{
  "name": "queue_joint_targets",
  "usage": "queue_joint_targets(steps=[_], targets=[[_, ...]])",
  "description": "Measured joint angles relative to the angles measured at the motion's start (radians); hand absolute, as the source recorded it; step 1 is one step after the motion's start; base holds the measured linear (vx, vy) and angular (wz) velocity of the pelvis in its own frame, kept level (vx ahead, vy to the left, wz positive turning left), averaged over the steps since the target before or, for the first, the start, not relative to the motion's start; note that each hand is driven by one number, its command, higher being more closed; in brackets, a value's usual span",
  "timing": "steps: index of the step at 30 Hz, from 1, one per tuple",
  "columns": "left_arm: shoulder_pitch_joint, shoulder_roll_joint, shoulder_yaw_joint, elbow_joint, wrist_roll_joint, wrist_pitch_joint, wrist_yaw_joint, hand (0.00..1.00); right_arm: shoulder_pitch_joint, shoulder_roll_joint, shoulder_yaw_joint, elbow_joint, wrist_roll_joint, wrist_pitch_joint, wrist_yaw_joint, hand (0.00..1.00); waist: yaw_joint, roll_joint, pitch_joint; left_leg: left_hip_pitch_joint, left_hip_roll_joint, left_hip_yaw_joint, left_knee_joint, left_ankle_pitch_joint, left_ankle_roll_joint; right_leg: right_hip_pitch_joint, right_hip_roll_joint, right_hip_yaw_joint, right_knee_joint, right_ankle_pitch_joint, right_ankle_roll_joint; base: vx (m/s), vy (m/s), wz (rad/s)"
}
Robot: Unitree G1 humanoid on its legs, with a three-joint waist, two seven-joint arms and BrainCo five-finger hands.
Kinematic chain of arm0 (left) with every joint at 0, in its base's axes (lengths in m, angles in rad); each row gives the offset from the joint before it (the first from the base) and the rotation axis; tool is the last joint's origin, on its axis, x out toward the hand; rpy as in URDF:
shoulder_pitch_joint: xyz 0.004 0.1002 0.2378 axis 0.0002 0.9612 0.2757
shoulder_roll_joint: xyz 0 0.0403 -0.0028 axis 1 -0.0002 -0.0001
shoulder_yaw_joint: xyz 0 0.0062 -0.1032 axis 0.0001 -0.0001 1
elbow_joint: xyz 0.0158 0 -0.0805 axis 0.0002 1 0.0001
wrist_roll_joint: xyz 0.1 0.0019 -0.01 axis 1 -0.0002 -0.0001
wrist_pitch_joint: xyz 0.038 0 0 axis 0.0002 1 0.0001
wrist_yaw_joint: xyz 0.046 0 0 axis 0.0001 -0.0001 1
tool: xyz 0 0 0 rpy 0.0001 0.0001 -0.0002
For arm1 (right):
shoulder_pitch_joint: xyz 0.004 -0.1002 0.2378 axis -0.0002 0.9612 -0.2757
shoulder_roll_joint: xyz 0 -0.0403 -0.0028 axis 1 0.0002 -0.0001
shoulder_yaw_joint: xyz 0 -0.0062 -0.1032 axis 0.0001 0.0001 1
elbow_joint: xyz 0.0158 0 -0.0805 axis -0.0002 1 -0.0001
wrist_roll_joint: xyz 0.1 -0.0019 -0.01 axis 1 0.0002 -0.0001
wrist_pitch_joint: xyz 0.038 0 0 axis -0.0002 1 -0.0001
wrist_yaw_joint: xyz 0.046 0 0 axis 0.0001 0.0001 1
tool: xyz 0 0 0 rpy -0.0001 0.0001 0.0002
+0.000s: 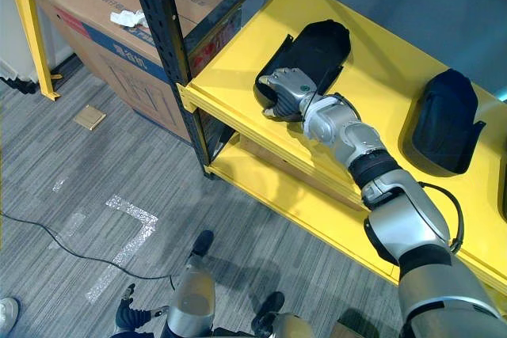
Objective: Walk over and take plastic housings, then place them on the shelf
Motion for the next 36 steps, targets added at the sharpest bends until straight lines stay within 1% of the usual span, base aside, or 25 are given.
queue_joint_targets(steps=[2,3,5,6,8,11,12,14,16,17,18,19,20,21,22,23,24,25,26,27,29,31,33,35,36], targets=[[0.0,0.0,0.0,0.0,-0.001,0.0,-0.001,0.0,-0.006,-0.007,-0.005,0.018,-0.018,0.019,-0.047,0.0,0.0,0.0,0.0,-0.006,0.0,0.0,0.0,0.001,-0.001,-0.008,-0.001,0.0,0.003,0.0,0.0,0.0,0.0,0.0],[0.0,0.0,0.0,0.0,-0.001,0.0,-0.001,0.0,-0.006,-0.008,-0.008,0.025,-0.022,0.025,-0.058,0.0,0.0,0.001,0.0,-0.005,-0.001,0.0,0.0,0.002,-0.003,-0.008,-0.001,0.0,0.003,0.0,0.0,0.0,0.0,0.0],[0.0,0.0,-0.001,0.0,-0.022,-0.001,-0.002,0.0,-0.007,-0.017,-0.029,0.031,-0.05,0.056,-0.094,0.0,0.0,0.002,0.001,-0.006,-0.002,0.0,0.0,0.002,-0.003,-0.009,-0.002,0.0,0.004,0.0,-0.001,0.0,0.0,0.0],[0.0,0.0,-0.001,0.0,-0.023,-0.002,-0.003,0.0,-0.007,-0.019,-0.036,0.032,-0.051,0.061,-0.103,0.0,0.0,0.003,0.002,-0.006,-0.002,0.0,0.0,0.002,-0.003,-0.009,-0.002,0.0,0.004,-0.001,-0.001,0.0,0.0,0.0],[0.0,0.001,-0.001,-0.001,-0.028,-0.006,-0.002,0.0,-0.007,-0.03,-0.049,0.035,-0.055,0.096,-0.157,0.0,-0.001,0.007,0.004,-0.011,-0.001,0.0,0.0,0.002,-0.003,-0.018,-0.002,0.0,0.01,-0.002,-0.003,0.0,0.0,0.0],[-0.003,0.0,-0.002,-0.002,-0.03,-0.021,-0.005,0.0,-0.008,-0.037,-0.073,0.039,-0.052,0.125,-0.218,0.0,-0.002,0.01,0.006,-0.027,0.001,0.003,0.0,0.004,-0.007,-0.042,-0.003,0.006,0.022,-0.004,-0.005,-0.01,-0.002,-0.04],[-0.005,0.001,-0.002,-0.002,-0.031,-0.022,-0.009,0.0,-0.008,-0.037,-0.082,0.038,-0.044,0.13,-0.246,0.0,-0.002,0.014,0.008,-0.028,0.001,0.01,0.0,0.004,-0.007,-0.048,-0.005,0.012,0.025,-0.004,-0.005,0.0,0.001,-0.12],[-0.008,-0.001,-0.003,-0.002,-0.03,-0.025,-0.017,0.0,-0.008,-0.039,-0.101,0.013,-0.021,0.128,-0.269,0.0,-0.002,0.021,0.013,-0.026,0.002,0.03,0.0,0.004,-0.007,-0.065,-0.009,0.034,0.035,-0.004,-0.005,0.0,0.009,-0.24],[-0.012,-0.001,-0.01,-0.003,-0.03,-0.028,-0.021,0.0,-0.004,-0.041,-0.124,-0.046,-0.003,0.124,-0.268,0.0,-0.014,0.03,0.018,-0.021,0.002,0.049,0.0,0.004,-0.007,-0.075,-0.013,0.055,0.039,-0.002,-0.004,0.0,0.01,-0.3],[-0.012,-0.001,-0.01,-0.003,-0.03,-0.029,-0.023,0.0,0.018,-0.041,-0.137,-0.134,0.019,0.125,-0.254,0.0,-0.028,0.03,0.018,-0.018,0.002,0.063,0.002,0.004,-0.007,-0.082,-0.015,0.067,0.04,0.0,-0.004,0.0,0.009,-0.36],[-0.014,-0.001,-0.01,-0.003,-0.03,-0.027,-0.024,0.0,0.055,-0.042,-0.152,-0.25,0.058,0.133,-0.208,0.0,-0.04,0.03,0.018,-0.013,0.004,0.082,0.007,-0.002,-0.009,-0.088,-0.015,0.087,0.041,0.003,-0.005,0.01,0.01,-0.42],[-0.017,-0.002,-0.011,-0.003,-0.029,-0.024,-0.025,0.0,0.076,-0.042,-0.153,-0.308,0.078,0.142,-0.173,0.0,-0.044,0.03,0.018,-0.01,0.005,0.094,0.011,-0.007,-0.008,-0.091,-0.015,0.096,0.04,0.005,-0.006,0.02,0.008,-0.5],[-0.019,-0.001,-0.008,-0.004,-0.028,-0.021,-0.025,0.0,0.117,-0.041,-0.15,-0.408,0.114,0.164,-0.103,0.0,-0.053,0.03,0.018,-0.004,0.007,0.115,0.023,-0.018,-0.008,-0.095,-0.015,0.117,0.04,0.008,-0.007,0.02,0.008,-0.46],[-0.019,0.001,-0.006,-0.004,-0.028,-0.021,-0.025,0.0,0.154,-0.04,-0.148,-0.471,0.144,0.174,-0.061,0.0,-0.064,0.03,0.018,-0.001,0.009,0.128,0.032,-0.026,-0.008,-0.095,-0.015,0.129,0.04,0.009,-0.007,0.01,0.007,-0.52],[-0.02,0.002,-0.001,-0.004,-0.028,-0.021,-0.024,0.0,0.2,-0.041,-0.139,-0.541,0.202,0.188,-0.004,0.0,-0.076,0.03,0.018,-0.001,0.013,0.142,0.051,-0.04,-0.01,-0.097,-0.012,0.144,0.037,0.013,-0.009,0.01,0.003,-0.34],[-0.021,0.002,0.0,-0.004,-0.028,-0.021,-0.024,0.0,0.221,-0.04,-0.13,-0.573,0.237,0.197,0.027,0.0,-0.085,0.03,0.018,-0.001,0.016,0.148,0.056,-0.044,-0.011,-0.097,-0.01,0.149,0.035,0.015,-0.009,0.0,-0.004,-0.35],[-0.021,0.006,0.001,-0.004,-0.03,-0.021,-0.024,0.0,0.255,-0.041,-0.107,-0.63,0.317,0.209,0.078,0.0,-0.099,0.03,0.018,0.002,0.022,0.159,0.057,-0.047,-0.014,-0.102,-0.004,0.161,0.034,0.017,-0.01,-0.01,-0.015,-0.24],[-0.025,0.012,0.002,-0.004,-0.033,-0.021,-0.025,0.0,0.281,-0.041,-0.096,-0.677,0.391,0.213,0.112,0.0,-0.11,0.03,0.018,0.001,0.026,0.162,0.059,-0.049,-0.015,-0.107,0.0,0.166,0.034,0.018,-0.012,-0.02,-0.024,-0.24],[-0.036,0.015,0.001,-0.004,-0.037,-0.021,-0.033,0.0,0.31,-0.041,-0.081,-0.738,0.511,0.219,0.16,0.0,-0.12,0.03,0.018,-0.002,0.032,0.165,0.062,-0.051,-0.018,-0.114,0.006,0.171,0.035,0.019,-0.014,-0.01,-0.024,-0.17],[-0.044,0.015,0.002,-0.004,-0.038,-0.021,-0.038,0.0,0.322,-0.04,-0.073,-0.763,0.554,0.224,0.178,0.0,-0.121,0.03,0.018,-0.003,0.035,0.168,0.064,-0.052,-0.019,-0.115,0.009,0.174,0.035,0.02,-0.015,-0.01,-0.026,-0.13],[-0.068,0.015,0.003,-0.009,-0.061,-0.018,-0.062,0.0,0.341,-0.015,-0.065,-0.81,0.714,0.247,0.251,0.0,-0.128,0.033,0.02,-0.003,0.041,0.17,0.072,-0.055,-0.02,-0.116,0.014,0.179,0.036,0.02,-0.017,-0.01,-0.021,-0.08],[-0.081,0.014,0.003,-0.01,-0.088,-0.005,-0.09,0.0,0.341,0.008,-0.065,-0.81,0.78,0.252,0.287,0.0,-0.128,0.039,0.023,-0.005,0.04,0.173,0.072,-0.056,-0.019,-0.122,0.014,0.184,0.041,0.02,-0.018,-0.02,-0.002,-0.06],[-0.081,0.013,0.003,-0.01,-0.126,0.007,-0.11,0.0,0.34,0.037,-0.065,-0.81,0.802,0.256,0.317,0.0,-0.125,0.045,0.027,-0.02,0.036,0.183,0.082,-0.059,-0.015,-0.145,0.012,0.193,0.054,0.019,-0.018,-0.03,0.008,-0.08],[-0.082,0.006,0.001,-0.009,-0.159,0.022,-0.133,0.0,0.339,0.064,-0.065,-0.797,0.802,0.277,0.344,0.0,-0.126,0.068,0.04,-0.04,0.026,0.181,0.095,-0.061,-0.012,-0.165,-0.001,0.193,0.072,0.018,-0.018,-0.03,0.037,0.03],[-0.082,0.003,0.0,-0.009,-0.159,0.023,-0.134,0.0,0.339,0.068,-0.065,-0.792,0.801,0.28,0.345,0.0,-0.126,0.073,0.043,-0.042,0.024,0.181,0.097,-0.061,-0.012,-0.166,-0.002,0.193,0.072,0.018,-0.018,-0.04,0.048,0.07]])
